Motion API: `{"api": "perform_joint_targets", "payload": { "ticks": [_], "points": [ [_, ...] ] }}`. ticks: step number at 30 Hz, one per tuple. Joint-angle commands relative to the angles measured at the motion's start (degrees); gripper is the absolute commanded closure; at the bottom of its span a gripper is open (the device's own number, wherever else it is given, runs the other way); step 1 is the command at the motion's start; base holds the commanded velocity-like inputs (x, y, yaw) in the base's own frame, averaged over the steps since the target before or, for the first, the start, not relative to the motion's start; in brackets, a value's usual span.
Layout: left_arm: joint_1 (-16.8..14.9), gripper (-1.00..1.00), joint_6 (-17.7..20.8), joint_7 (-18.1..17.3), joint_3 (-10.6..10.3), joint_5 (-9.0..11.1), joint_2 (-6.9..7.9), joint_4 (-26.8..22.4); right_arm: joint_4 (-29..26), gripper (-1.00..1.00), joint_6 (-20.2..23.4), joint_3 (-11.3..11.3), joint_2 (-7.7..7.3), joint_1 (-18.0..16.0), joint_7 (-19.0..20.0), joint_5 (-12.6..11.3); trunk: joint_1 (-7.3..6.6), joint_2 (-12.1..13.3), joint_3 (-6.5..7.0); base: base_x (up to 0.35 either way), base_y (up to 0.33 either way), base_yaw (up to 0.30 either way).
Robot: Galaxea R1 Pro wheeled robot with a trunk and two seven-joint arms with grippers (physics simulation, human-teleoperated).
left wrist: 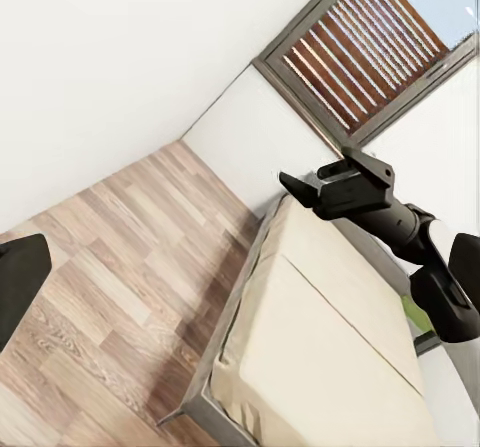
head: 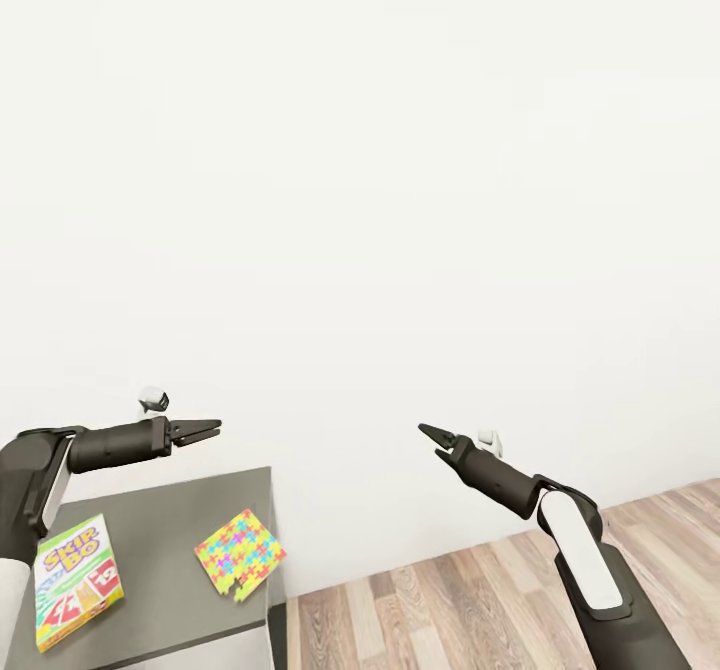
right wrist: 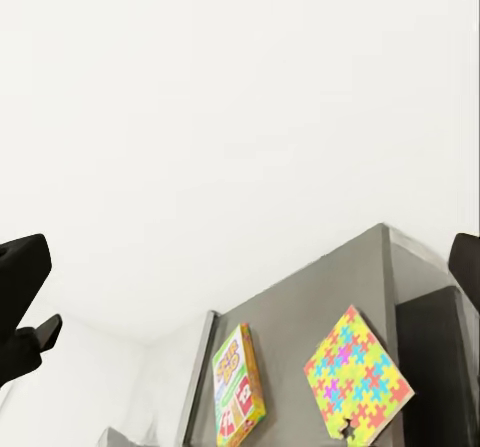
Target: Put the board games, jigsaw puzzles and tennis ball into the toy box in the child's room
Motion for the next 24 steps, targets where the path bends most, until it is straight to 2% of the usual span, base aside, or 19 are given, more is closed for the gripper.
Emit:
{"api": "perform_joint_targets", "payload": {
  "ticks": [1, 13, 19, 24],
  "points": [
    [0.0, -1.0, 0.6, -0.3, 0.0, -0.1, 0.01, 0.0, 0.0, -1.0, 0.3, 0.0, 0.02, 0.0, 0.3, 0.2, 0.04, 0.0, -0.02, 0.192, -0.168, -0.254],
    [0.0, -1.0, 0.6, -0.3, 0.0, -0.1, 0.01, 0.0, -0.2, -1.0, 0.3, 0.3, -0.01, 0.0, 0.4, 0.2, 0.04, 0.0, -0.02, 0.05, -0.046, -0.262],
    [0.0, -1.0, 0.6, -0.2, 0.2, -0.2, 0.01, 0.0, -0.6, -1.0, 0.3, 0.6, 0.18, 0.0, 0.2, 0.2, 0.04, 0.0, -0.02, 0.044, -0.057, -0.057],
    [0.0, -1.0, 0.6, -0.2, 0.2, -0.2, 0.01, 0.0, -0.6, -1.0, 0.3, 0.7, 0.34, 0.0, 0.3, 0.2, 0.04, 0.0, -0.02, 0.075, -0.099, 0.155]
  ]
}}
